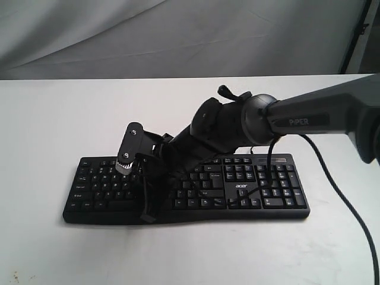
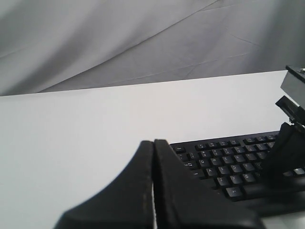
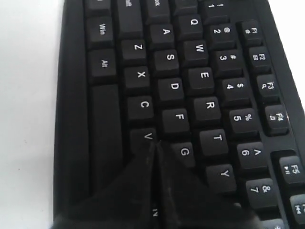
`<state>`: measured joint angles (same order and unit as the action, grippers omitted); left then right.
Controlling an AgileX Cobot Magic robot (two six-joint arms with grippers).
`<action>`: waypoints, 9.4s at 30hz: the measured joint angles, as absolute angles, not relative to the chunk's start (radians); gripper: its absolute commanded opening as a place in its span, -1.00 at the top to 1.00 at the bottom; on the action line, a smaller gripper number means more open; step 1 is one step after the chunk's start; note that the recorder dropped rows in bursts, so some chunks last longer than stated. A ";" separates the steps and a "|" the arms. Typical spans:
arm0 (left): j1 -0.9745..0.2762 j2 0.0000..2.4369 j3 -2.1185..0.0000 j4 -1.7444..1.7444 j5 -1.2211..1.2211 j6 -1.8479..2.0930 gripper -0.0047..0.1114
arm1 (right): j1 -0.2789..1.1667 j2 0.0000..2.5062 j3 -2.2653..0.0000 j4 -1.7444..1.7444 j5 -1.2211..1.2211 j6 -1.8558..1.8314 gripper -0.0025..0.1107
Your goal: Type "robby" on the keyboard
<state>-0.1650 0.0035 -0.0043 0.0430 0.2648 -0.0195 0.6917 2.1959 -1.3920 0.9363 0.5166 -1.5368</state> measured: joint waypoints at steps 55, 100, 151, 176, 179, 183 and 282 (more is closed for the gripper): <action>-0.165 0.003 -0.004 0.043 0.265 -0.020 0.92 | 0.667 2.164 -1.438 0.903 0.481 -1.537 0.96; -0.165 0.003 -0.004 0.043 0.265 -0.020 0.92 | 0.656 2.232 -1.485 0.855 0.478 -1.467 0.96; -0.165 0.003 -0.004 0.043 0.265 -0.020 0.92 | 0.958 0.959 -0.746 0.674 -0.187 -1.066 0.96; -0.165 0.003 -0.004 0.043 0.265 -0.020 0.92 | 1.055 0.434 -0.439 1.027 -0.290 -1.062 0.96; -0.165 0.003 -0.004 0.043 0.265 -0.020 0.92 | 1.055 0.434 -0.439 1.028 -0.307 -1.062 0.96; -0.165 0.003 -0.004 0.043 0.265 -0.020 0.92 | 1.055 0.424 -0.439 1.031 -0.352 -1.062 0.96; -0.165 0.003 -0.004 0.043 0.265 -0.020 0.92 | 0.024 0.007 -0.004 0.043 0.347 -0.014 0.96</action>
<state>-0.1650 0.0035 -0.0043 0.0430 0.2648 -0.0195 0.0241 0.0065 -0.0037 0.0431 0.3470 -0.0136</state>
